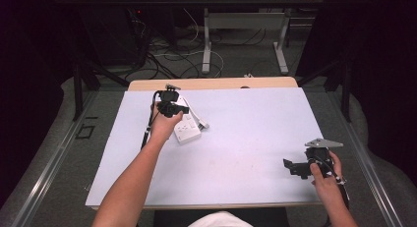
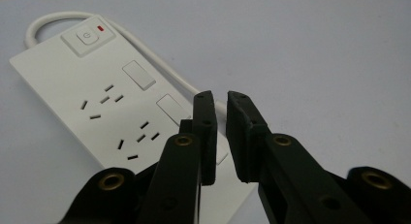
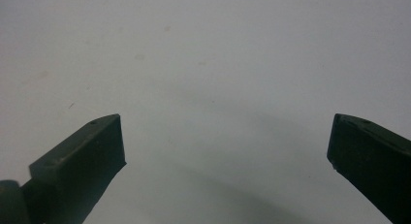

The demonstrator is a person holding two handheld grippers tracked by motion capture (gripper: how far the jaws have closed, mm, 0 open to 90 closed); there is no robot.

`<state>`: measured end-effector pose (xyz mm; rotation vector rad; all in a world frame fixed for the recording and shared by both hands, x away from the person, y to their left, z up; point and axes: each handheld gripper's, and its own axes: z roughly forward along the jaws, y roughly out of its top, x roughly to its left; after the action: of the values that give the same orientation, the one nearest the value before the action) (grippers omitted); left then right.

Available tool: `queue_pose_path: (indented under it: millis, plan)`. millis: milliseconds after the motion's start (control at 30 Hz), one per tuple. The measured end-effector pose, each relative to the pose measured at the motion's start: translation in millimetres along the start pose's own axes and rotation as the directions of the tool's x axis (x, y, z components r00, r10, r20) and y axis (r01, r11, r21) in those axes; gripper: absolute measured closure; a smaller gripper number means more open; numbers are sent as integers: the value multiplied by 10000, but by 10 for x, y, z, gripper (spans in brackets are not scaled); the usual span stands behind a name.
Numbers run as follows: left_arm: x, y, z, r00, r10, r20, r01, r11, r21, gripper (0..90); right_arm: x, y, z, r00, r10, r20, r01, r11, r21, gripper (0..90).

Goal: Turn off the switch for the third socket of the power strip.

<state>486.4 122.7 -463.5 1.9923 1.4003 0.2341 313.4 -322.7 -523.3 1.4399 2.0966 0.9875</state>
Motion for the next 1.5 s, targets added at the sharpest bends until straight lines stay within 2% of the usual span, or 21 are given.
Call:
queue_pose_path:
  millis: [200,233,367,433,633,733,767,800,900,933,1100,1133,1167,1400,1433,1500]
  plan:
    - [-14,1,46,10000,46,-73,-44,9998,207,892,-1,0,0,10000,2,-22,-2,10000,-5,0]
    - [-17,-1,59,10000,-55,4,55,9994,338,897,-1,0,0,10000,-5,-24,5,10000,-1,0]
    - [-26,-5,88,9999,-84,-95,87,9993,366,898,-2,0,2,10000,15,-28,-15,10000,9,0]
    - [-20,-3,92,10000,27,-90,-23,9992,393,898,-1,0,1,10000,-17,-23,17,10000,-4,0]
    - [-28,-6,139,9999,-73,-131,80,9988,488,899,0,0,5,10000,20,-27,-19,10000,25,0]
    - [-28,-10,168,9998,-170,-106,176,9980,603,899,-1,0,6,10000,5,-40,-5,10000,22,0]
    - [-24,-10,174,9998,-85,-153,95,9977,678,899,0,-1,6,10000,15,-46,-15,10000,25,0]
    - [-32,-14,190,9997,-218,-110,225,9974,682,899,0,-1,6,10000,6,-49,-6,10000,27,0]
    - [-40,-22,227,9999,-84,-127,95,9963,859,900,-2,-2,9,10000,39,-28,-39,10000,15,0]
    - [-50,-27,240,9998,-190,-88,196,9962,844,899,-2,-2,8,10000,34,-42,-34,10000,17,0]
    - [-62,-38,281,9998,-164,-122,175,9955,936,900,-2,-2,10,10000,-31,-73,31,10000,24,0]
    - [-58,-35,283,9999,-95,-91,105,9942,1073,900,0,-2,12,10000,-4,-86,5,10000,44,0]
    - [-65,-44,301,9998,-205,-69,210,9949,984,900,0,-2,12,10000,2,-84,-2,10000,46,0]
    - [-63,-67,346,9997,-216,-88,225,9929,1166,900,-3,-4,11,10000,-40,-54,40,10000,40,0]
    - [-70,-75,359,9994,-353,-55,357,9931,1113,900,-3,-4,12,10000,-35,-52,35,10000,43,0]
    - [-73,-76,361,9994,-345,-75,351,9927,1156,900,-2,-3,13,10000,-13,-63,13,10000,31,0]
